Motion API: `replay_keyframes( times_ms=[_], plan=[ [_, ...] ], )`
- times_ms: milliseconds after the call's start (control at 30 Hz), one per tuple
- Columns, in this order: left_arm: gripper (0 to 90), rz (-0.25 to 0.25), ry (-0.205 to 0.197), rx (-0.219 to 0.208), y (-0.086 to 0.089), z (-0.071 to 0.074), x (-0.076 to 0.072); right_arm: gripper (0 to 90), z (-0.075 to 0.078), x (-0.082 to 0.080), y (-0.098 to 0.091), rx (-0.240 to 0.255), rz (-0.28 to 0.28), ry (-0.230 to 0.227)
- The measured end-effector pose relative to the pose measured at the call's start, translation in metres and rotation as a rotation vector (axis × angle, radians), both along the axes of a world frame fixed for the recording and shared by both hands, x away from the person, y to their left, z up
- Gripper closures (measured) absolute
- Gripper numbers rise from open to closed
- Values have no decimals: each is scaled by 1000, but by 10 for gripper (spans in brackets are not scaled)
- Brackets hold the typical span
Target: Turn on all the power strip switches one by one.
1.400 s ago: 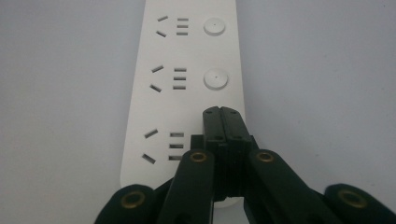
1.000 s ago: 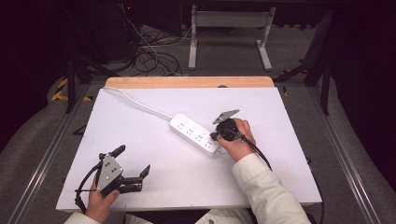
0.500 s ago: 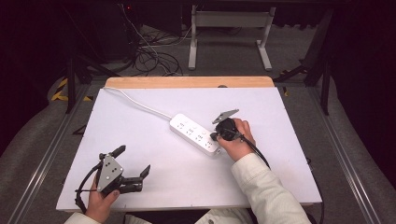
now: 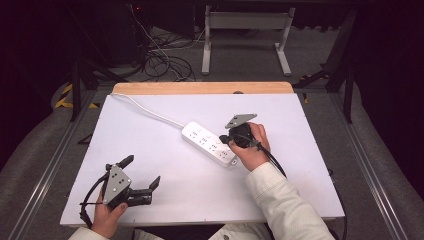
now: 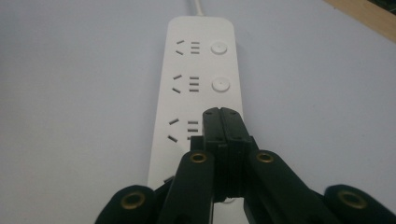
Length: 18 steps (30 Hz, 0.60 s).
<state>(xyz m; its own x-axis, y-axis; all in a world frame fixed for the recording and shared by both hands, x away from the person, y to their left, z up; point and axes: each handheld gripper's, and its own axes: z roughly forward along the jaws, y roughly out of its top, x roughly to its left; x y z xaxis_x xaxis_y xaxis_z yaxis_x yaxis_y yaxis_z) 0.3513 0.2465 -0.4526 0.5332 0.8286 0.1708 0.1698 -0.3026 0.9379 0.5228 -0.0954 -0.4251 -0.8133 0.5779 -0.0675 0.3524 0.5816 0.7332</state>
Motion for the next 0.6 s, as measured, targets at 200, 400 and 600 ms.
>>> replay_keyframes(
  times_ms=[200, 400, 600],
  plan=[
    [9, -2, -1, -1, -1, 0, -1, 900, 3, 3, 5, 6, 7, -1],
    [9, -2, 0, 4, 0, 0, -1, 900, -4, 11, 6, 2, -5, 17],
    [9, -1, 0, 2, 0, 0, 0, 900, -13, 18, 11, -6, 6, 27]
  ],
)
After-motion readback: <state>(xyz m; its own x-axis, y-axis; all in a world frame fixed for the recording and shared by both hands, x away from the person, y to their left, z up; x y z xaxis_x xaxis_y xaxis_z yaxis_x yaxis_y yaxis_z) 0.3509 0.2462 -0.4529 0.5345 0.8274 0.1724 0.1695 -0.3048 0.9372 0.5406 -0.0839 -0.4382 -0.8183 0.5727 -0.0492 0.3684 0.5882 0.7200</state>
